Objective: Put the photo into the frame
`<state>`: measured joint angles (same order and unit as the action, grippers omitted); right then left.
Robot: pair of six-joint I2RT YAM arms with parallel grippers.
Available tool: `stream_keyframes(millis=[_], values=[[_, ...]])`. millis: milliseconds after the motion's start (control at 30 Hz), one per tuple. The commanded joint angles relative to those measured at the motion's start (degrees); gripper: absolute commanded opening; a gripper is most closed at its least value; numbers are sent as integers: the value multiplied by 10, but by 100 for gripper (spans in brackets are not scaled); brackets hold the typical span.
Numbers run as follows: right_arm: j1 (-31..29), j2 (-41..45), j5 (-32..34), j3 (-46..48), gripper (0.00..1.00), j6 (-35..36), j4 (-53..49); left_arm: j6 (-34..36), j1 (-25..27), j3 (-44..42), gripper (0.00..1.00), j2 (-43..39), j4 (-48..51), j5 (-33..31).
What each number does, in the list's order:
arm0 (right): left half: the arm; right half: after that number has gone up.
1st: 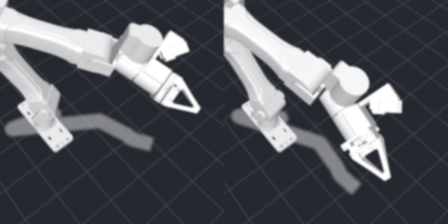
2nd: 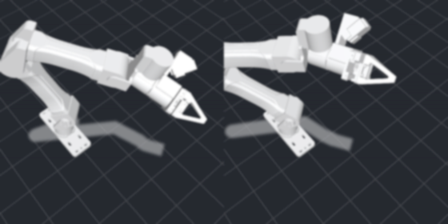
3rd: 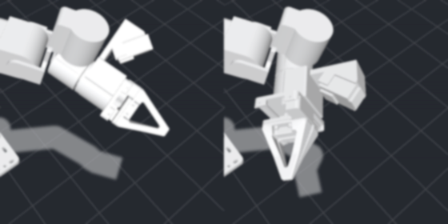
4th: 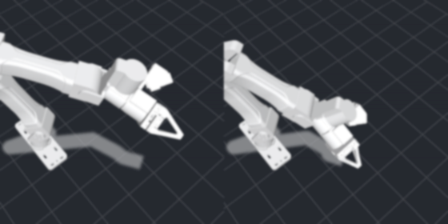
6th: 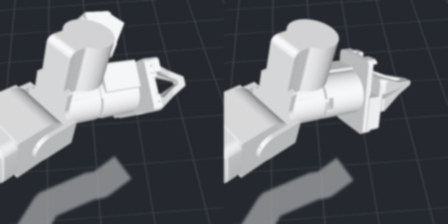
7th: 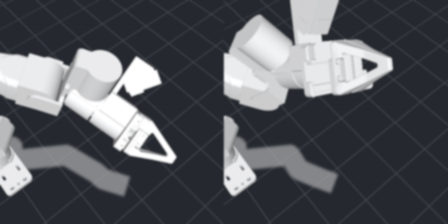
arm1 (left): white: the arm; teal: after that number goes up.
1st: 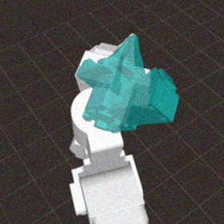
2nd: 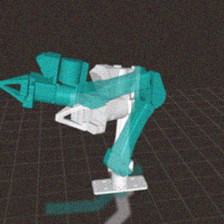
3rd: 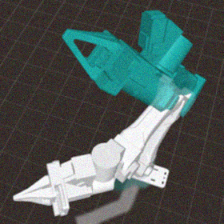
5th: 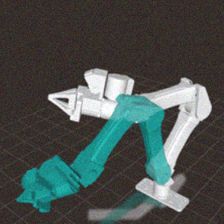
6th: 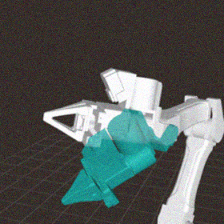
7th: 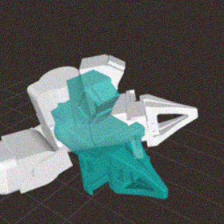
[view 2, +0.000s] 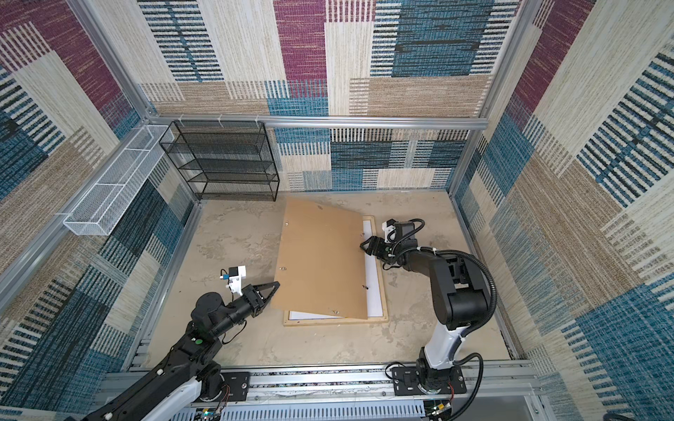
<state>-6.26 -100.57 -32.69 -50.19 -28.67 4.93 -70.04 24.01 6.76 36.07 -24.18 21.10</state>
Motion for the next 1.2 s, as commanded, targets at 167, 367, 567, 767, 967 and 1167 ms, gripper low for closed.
stream_keyframes(millis=[167, 367, 567, 767, 967, 1167], values=[[0, 8, -21, 6, 75, -13, 23, 16, 0, -19, 0, 52, -28, -6], [0, 7, -32, 10, 75, -16, 28, 17, 1, -14, 0, 123, -92, 9], [1, 4, -31, 10, 75, -15, 28, 28, 1, -5, 0, 134, -86, 7], [1, 4, -24, 8, 74, -12, 24, 48, 1, 6, 0, 123, -51, -2], [0, 13, -1, 4, 75, -2, 8, 65, 2, 18, 0, 136, -43, -4], [1, 20, 20, 5, 75, 3, -3, 77, 2, 14, 0, 147, -48, -16]])
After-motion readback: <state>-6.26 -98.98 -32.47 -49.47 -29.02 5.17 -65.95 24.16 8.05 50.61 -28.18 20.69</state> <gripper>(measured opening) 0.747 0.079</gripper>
